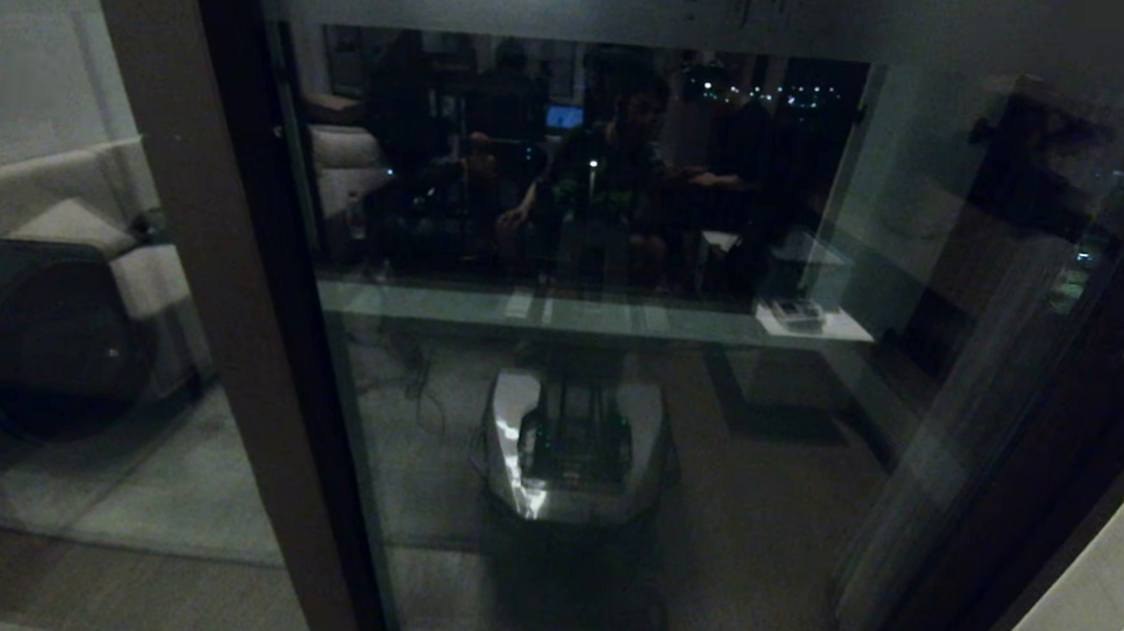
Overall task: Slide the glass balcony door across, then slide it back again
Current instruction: Close the slid door, then open the slid door
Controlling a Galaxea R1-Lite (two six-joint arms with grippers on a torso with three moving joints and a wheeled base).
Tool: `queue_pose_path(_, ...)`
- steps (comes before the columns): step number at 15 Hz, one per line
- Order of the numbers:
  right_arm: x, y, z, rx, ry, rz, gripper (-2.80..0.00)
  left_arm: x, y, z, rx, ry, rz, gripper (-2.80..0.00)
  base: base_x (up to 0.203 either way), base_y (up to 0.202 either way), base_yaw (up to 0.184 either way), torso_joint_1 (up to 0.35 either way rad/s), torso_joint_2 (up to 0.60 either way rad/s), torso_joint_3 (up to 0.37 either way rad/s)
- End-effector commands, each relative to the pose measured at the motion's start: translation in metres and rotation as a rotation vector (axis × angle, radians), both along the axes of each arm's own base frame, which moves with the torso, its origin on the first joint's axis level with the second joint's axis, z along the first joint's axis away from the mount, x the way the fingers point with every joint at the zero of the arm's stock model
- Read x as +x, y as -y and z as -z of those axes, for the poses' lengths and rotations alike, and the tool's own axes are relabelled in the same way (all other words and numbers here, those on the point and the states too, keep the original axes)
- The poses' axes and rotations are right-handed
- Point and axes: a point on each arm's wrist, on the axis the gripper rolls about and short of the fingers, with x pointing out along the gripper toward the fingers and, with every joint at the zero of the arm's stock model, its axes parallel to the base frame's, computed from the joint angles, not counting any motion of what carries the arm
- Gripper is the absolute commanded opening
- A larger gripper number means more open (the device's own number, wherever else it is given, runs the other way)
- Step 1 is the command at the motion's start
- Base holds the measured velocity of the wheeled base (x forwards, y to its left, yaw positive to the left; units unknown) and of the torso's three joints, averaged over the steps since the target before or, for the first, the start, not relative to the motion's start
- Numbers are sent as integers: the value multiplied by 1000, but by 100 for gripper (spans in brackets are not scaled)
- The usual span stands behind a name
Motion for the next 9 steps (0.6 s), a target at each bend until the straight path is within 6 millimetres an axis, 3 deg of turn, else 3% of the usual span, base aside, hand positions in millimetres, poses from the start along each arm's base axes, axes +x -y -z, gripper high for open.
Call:
queue_pose_path(1,-23,-9,-20,-18,34,5,-280,0,0,0,0,-2,0,-280,0,0,0,0,0,0)
queue_pose_path(6,-39,-15,-30,-29,55,-3,-280,0,0,0,0,-2,0,-280,0,0,0,0,0,0)
queue_pose_path(9,-39,-12,-25,-42,24,-22,-280,0,0,0,0,-2,0,-280,0,0,0,0,0,0)
